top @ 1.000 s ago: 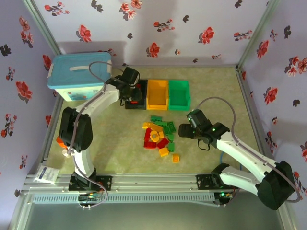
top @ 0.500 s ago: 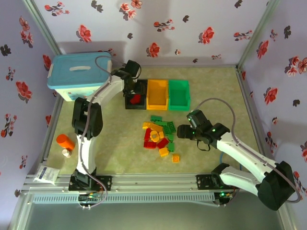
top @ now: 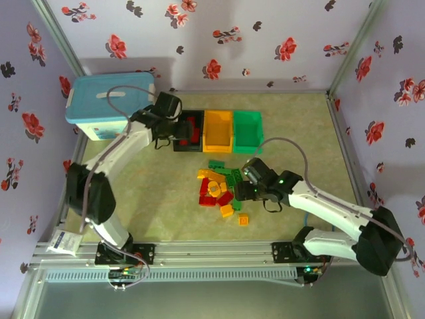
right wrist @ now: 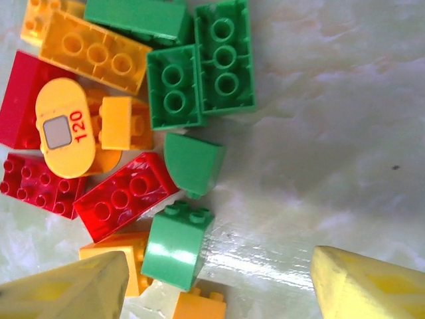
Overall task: Sort the legos into containers by color
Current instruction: Place the lego in the container, then pick up the lego from the bottom-center of the table.
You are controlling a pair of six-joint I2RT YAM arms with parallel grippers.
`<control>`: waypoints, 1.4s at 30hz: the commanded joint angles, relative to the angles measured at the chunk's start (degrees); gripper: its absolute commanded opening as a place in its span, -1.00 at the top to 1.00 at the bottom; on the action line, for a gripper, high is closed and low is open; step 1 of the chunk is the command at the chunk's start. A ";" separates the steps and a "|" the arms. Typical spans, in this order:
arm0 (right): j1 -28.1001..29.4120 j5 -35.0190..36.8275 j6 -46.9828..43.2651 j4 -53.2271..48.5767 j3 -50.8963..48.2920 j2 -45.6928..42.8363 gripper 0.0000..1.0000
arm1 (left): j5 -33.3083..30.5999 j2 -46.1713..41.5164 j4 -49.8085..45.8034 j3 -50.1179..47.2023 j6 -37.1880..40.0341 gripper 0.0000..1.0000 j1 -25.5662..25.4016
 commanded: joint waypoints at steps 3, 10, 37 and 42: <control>4.92 2.62 2.41 -2.03 2.95 3.25 -0.35 | 0.10 -8.75 2.56 -10.67 -2.91 -0.33 -1.49; 12.33 3.89 4.74 -1.97 5.72 9.10 -0.19 | -1.36 -21.53 3.35 -24.90 -6.99 -0.33 -2.99; 19.85 7.80 8.32 -3.77 11.75 24.64 -0.08 | -4.56 -38.29 -0.42 -39.52 -13.83 -0.31 -7.70; 21.28 10.55 9.42 -6.42 13.19 24.86 -0.06 | -4.96 -39.00 -0.50 -39.89 -14.30 -0.32 -8.20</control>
